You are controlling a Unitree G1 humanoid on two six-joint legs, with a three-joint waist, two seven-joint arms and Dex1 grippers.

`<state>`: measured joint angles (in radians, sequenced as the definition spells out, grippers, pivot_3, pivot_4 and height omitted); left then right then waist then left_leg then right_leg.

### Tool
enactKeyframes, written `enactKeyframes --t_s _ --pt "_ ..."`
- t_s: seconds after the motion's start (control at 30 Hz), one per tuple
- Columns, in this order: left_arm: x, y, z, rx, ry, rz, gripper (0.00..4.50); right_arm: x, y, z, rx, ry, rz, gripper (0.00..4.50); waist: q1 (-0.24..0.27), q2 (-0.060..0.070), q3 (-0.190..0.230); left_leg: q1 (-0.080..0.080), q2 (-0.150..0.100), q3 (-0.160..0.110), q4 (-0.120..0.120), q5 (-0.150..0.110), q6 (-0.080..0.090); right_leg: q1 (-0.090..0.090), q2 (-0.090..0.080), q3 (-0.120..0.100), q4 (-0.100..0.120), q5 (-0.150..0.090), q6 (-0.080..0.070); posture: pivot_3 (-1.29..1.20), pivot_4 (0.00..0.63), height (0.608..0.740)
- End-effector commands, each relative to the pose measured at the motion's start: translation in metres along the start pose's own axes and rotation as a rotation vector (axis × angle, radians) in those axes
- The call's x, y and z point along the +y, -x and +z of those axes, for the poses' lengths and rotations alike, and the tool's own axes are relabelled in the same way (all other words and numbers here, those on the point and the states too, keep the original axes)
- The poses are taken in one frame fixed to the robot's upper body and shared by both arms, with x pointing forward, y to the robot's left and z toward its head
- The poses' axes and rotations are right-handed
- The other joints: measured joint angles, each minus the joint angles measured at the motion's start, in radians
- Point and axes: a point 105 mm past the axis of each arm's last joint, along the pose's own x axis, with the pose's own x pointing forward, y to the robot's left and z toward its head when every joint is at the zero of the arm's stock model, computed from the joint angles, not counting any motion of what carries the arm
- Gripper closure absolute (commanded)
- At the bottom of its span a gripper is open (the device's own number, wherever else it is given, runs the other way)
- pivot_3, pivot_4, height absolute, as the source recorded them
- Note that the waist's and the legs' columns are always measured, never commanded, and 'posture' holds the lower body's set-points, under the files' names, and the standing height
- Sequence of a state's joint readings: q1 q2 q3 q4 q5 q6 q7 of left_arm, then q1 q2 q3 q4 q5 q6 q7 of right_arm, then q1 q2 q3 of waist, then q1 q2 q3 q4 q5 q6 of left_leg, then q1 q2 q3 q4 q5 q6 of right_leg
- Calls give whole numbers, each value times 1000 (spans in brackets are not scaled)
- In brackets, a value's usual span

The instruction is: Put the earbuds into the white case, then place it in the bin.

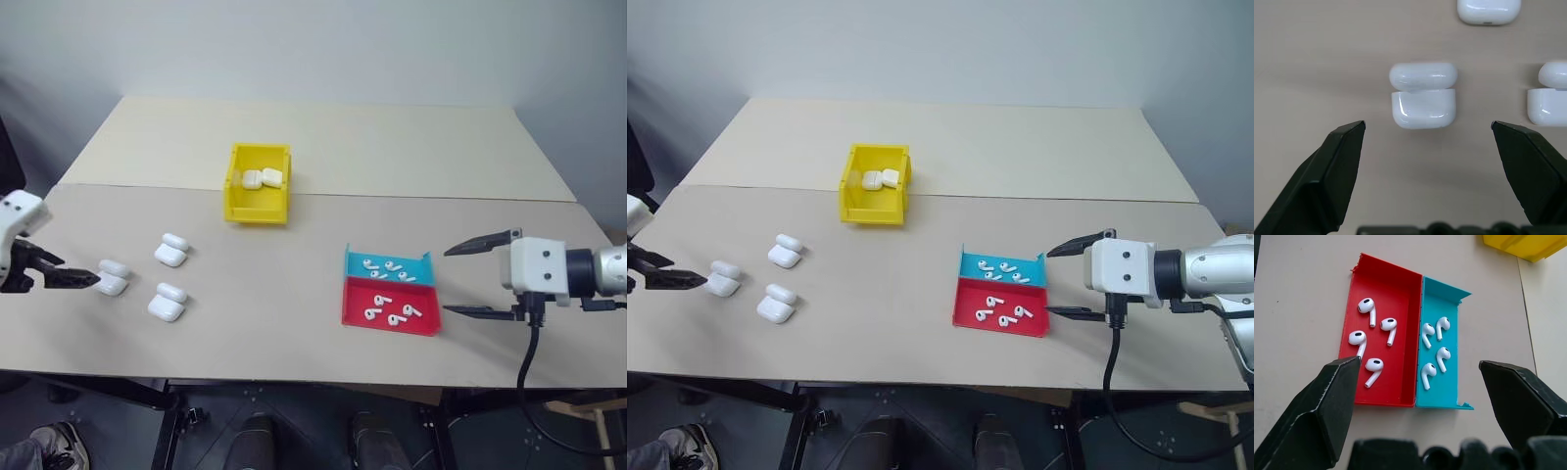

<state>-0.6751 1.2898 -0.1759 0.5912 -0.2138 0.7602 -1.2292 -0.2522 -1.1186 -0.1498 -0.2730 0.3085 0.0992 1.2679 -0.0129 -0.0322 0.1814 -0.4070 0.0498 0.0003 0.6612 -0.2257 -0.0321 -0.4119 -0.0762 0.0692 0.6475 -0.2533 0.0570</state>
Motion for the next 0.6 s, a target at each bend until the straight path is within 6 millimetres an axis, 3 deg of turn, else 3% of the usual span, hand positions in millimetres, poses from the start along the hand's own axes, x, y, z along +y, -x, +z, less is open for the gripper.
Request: enactKeyframes --t_s 0.03,0.13,0.6 --pt "7 -3 -2 29 -10 -4 0 -3 3 6 -6 14 -4 33 0 -1 0 0 0 0 0 0 0 0 0 0 0 0 0 0 150 740" --pt "6 -16 1 43 -15 -30 0 -3 3 6 -4 12 -2 33 0 -1 0 -1 0 0 0 0 0 -1 0 0 0 0 0 0 150 740" --pt "9 -40 3 77 -29 -18 0 -1 6 5 10 -2 -2 33 -3 -2 -1 0 0 0 0 0 0 -1 0 0 1 0 0 0 150 740"
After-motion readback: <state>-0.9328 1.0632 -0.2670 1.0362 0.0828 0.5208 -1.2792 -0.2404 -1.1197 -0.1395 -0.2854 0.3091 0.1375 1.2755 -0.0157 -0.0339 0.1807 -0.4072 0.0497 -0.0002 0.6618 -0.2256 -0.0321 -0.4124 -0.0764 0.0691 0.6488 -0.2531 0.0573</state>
